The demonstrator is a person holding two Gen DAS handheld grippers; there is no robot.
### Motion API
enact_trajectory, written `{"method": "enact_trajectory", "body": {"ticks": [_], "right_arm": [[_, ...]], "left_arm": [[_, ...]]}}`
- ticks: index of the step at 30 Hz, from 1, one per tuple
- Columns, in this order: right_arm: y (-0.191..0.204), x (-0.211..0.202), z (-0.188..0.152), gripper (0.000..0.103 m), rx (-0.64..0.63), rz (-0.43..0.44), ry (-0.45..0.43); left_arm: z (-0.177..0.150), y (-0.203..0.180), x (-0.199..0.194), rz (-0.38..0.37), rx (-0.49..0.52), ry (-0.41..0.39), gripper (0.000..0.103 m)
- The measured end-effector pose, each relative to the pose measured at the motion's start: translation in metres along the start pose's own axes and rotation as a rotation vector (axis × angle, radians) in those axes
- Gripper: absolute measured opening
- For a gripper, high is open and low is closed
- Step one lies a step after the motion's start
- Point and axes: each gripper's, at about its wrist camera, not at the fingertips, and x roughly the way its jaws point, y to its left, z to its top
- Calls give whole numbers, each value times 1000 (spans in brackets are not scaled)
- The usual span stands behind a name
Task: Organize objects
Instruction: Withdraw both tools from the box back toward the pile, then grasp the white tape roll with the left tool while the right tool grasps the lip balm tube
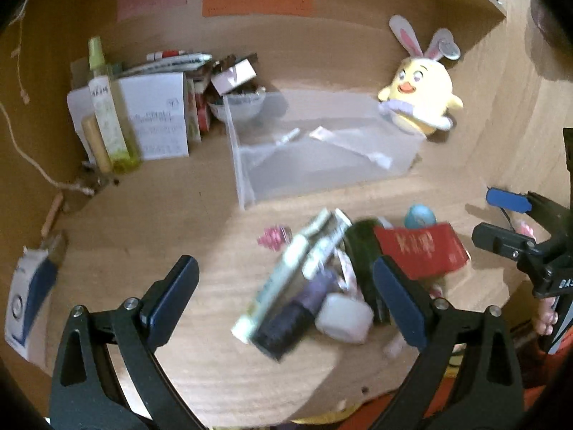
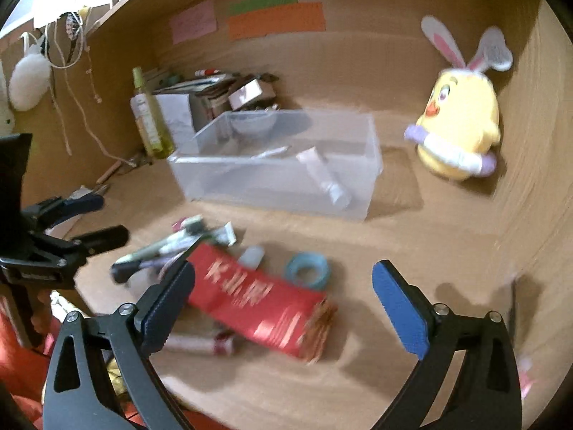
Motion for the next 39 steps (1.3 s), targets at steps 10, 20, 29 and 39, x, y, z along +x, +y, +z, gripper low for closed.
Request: {"method": "enact_trajectory", "body": {"ticks": [10,20,29,39], "right_arm": [[30,0,-46,99,-34,88,78],[62,24,-66,99,-123,108,128],[70,39,-64,98,-139,44,108],[72,43,-68,82,-160,16,97]], "left_arm": [[-41,-19,-10,-85,20,35,72],[-44,-32,10,-72,98,55,52],[-42,-31,24,-91,137,69,40],[-45,-22,20,-110,92,62,39]]}}
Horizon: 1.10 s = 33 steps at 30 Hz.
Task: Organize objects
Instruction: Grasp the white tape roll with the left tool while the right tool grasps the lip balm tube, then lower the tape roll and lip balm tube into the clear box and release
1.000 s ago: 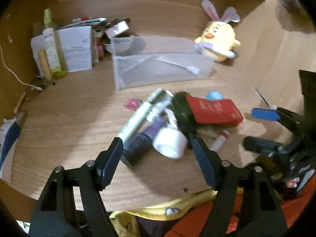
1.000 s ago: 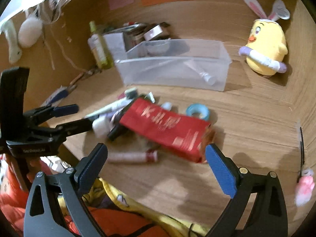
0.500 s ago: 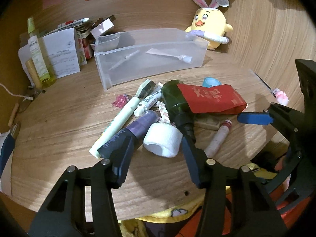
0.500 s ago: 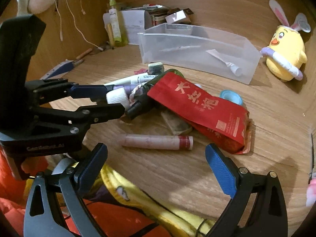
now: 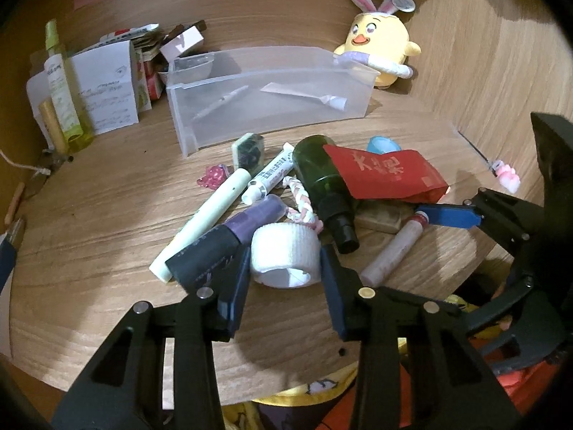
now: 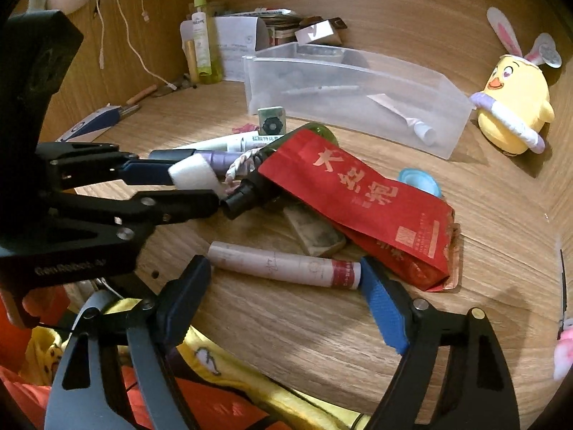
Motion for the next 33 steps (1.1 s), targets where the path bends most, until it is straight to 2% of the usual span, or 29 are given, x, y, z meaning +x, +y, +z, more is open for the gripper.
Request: {"method": "enact_trajectory", "body": {"ticks": [9,16,25,33], "right_arm": [[-7,-17,-1,82,5,11,-31],[-18,-49,14,82,40,-5,-117],[-53,-70,57,82,95,-74,-227],[-87,-60,110,82,136,-98,-282]], "left_arm": [[6,5,-29,7,-40,-64,39],[24,6,-48,6,-67,-138,39],[61,17,-56,33,-104,-225,39],[102,35,-48,67,-130,-269,39]]}}
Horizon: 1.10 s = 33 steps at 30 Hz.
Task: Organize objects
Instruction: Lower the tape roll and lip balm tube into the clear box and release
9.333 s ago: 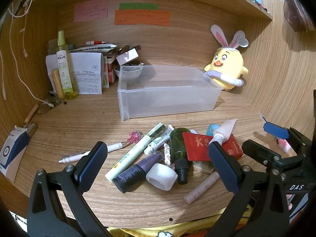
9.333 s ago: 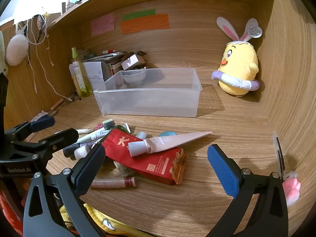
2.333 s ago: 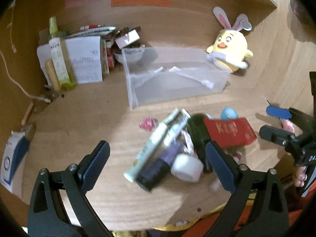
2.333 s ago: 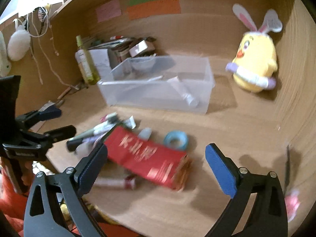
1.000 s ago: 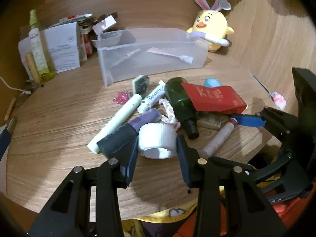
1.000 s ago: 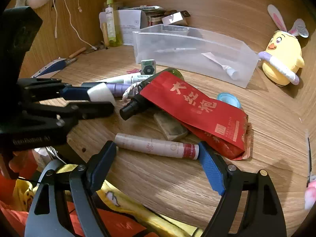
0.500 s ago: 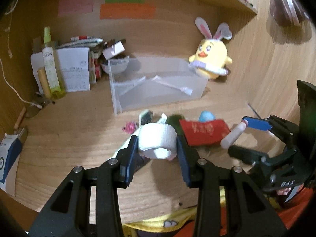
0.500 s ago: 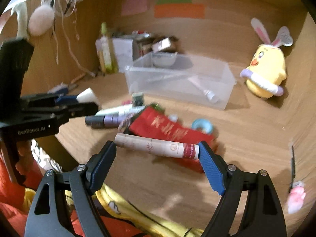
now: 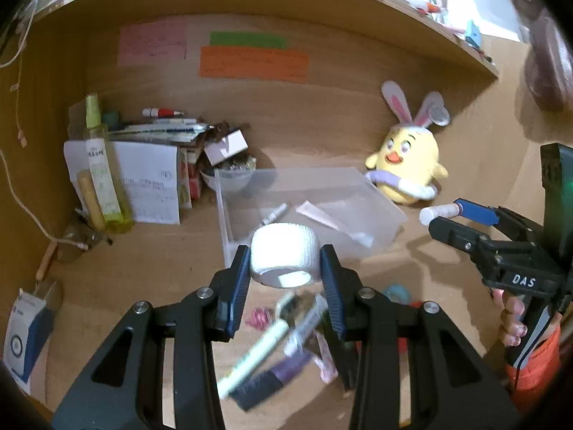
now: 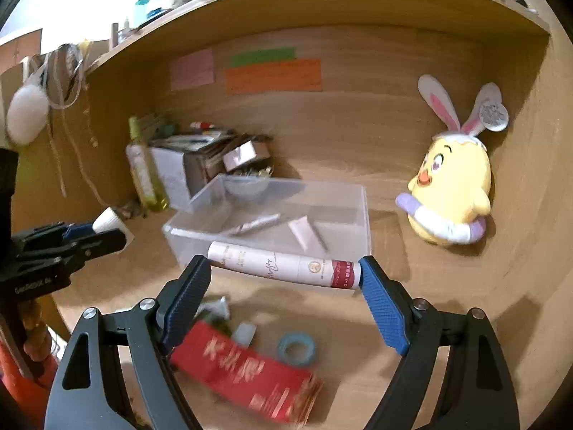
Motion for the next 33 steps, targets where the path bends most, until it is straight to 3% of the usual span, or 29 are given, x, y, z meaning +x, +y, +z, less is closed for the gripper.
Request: {"method": "enact_trajectory", "body": {"ticks": [8,14,26,33], "right_arm": [[-7,42,38,82,-11,-7,17],[-5,82,51,82,-28,-3,77],[-15,160,45,82,-56,11,286],[-15,183,38,82,-91,-12,347]], "left_arm": [[32,11,43,10,-16,37,39],[41,14,85,13,-3,117,39],[43,9,149,13,80,290,39],[39,4,169,26,132,350,39]]}}
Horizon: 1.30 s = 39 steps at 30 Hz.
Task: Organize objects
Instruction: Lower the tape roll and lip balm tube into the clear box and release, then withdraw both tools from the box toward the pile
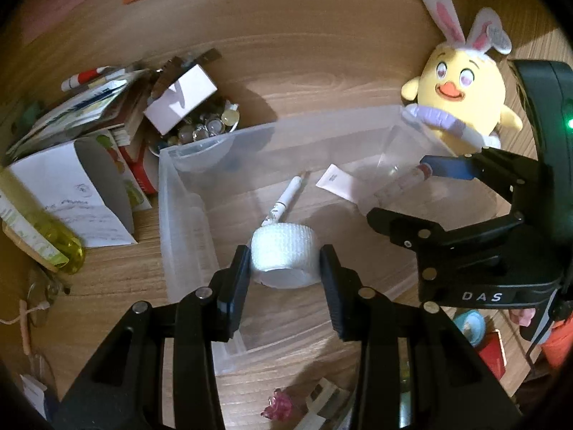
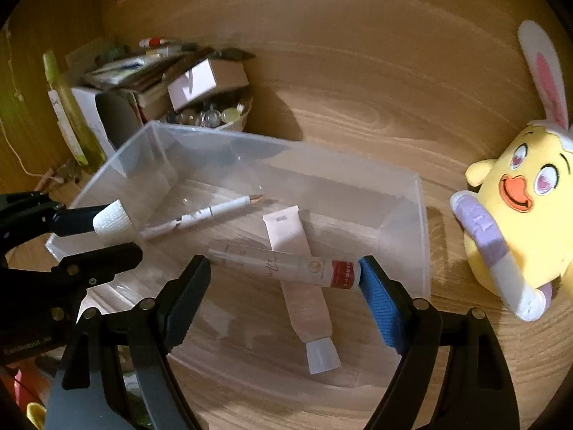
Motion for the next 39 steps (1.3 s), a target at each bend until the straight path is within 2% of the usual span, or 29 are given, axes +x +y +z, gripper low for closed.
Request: {"method": "enact_trajectory", "body": {"ticks": [8,13,17,19,24,27,32,39], "right_arm": [[3,10,3,82,-5,4,34],[6,4,4,82,-18,-4,24],[7,-14,3,82,-30,-16,-21],[7,-26,1,83,-30,-17,-47],[5,-62,-11,84,-32,-22,-117],[3,-81,-22,86,-23,-14,-152],[-2,-104,-47,88,8,-3,-177],[-6,-111,-85,88,32,3,-155]], "left_arm": [[2,4,5,-29,-23,18,40],[1,6,-5,-21,-33,-13,57],[0,5,-22,-23,-42,-54,60],[-3,4,-35,-4,-41,-92,69],[-17,0,-68,26,-31,-166,73],[-27,1,-86,32,-47,-209,92],[-49,0,-110,64,-48,-262,94],[-88,-1,-116,65,-63,-234,95]]}}
